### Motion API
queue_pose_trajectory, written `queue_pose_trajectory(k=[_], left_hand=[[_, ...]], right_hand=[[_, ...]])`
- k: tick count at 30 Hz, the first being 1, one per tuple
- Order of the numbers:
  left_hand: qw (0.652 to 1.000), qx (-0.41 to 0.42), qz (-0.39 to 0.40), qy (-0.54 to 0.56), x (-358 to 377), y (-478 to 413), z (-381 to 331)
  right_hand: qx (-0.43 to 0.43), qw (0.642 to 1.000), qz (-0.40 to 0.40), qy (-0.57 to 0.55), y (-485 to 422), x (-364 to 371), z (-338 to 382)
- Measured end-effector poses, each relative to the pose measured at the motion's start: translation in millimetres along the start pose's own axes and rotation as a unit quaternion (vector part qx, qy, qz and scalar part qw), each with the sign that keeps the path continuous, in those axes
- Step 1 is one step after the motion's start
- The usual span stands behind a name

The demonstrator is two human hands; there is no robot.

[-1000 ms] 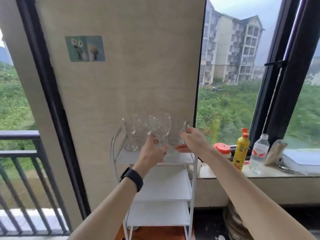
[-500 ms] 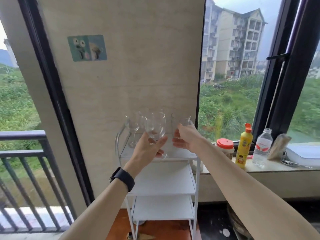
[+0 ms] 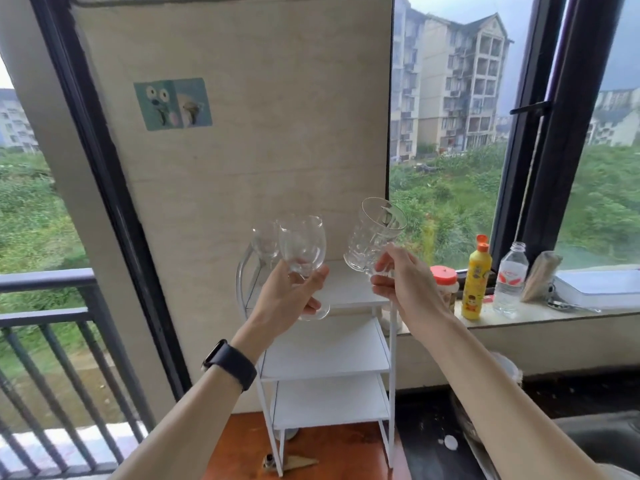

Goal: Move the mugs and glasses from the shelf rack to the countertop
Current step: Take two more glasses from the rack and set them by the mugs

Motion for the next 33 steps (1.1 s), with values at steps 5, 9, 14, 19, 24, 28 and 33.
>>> queue_pose_trajectory(k=[5, 9, 14, 19, 24, 28, 33], left_hand=[[0.998, 0.017, 0.061, -0.015, 53.9, 19.0, -13.7], [0.988, 0.038, 0.151, -0.013, 130.0, 47.3, -31.3], [0.964, 0.058, 0.259, -0.015, 251.9, 114.5, -45.9], [0.924, 0.038, 0.38, 0.008, 391.8, 219.0, -50.9], [0.872, 0.029, 0.487, 0.029, 521.6, 354.8, -62.6], [0.82, 0.021, 0.569, 0.055, 607.2, 467.7, -79.8], [0.757, 0.018, 0.65, 0.063, 689.8, 585.2, -117.8]], right_hand=[[-0.03, 0.997, -0.064, 0.011, 53.6, -71.6, 14.9], [-0.033, 0.987, -0.146, 0.063, 112.0, -151.0, 18.3], [-0.011, 0.957, -0.237, 0.164, 206.0, -272.1, 16.2], [0.023, 0.916, -0.345, 0.201, 333.2, -397.2, 27.0], [0.056, 0.862, -0.439, 0.246, 479.3, -496.1, 56.0], [0.08, 0.812, -0.522, 0.249, 590.7, -562.0, 74.0], [0.093, 0.761, -0.601, 0.225, 701.7, -628.4, 92.9]])
Point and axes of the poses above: each hand's wrist, its own y-axis away from the middle knuckle, its own x-axis out of the palm, z = x × y, the point moved 8 cm from there along -y, towards the middle knuckle, and after that the axes turned 3 degrees about -x, right-handed, at the moved point
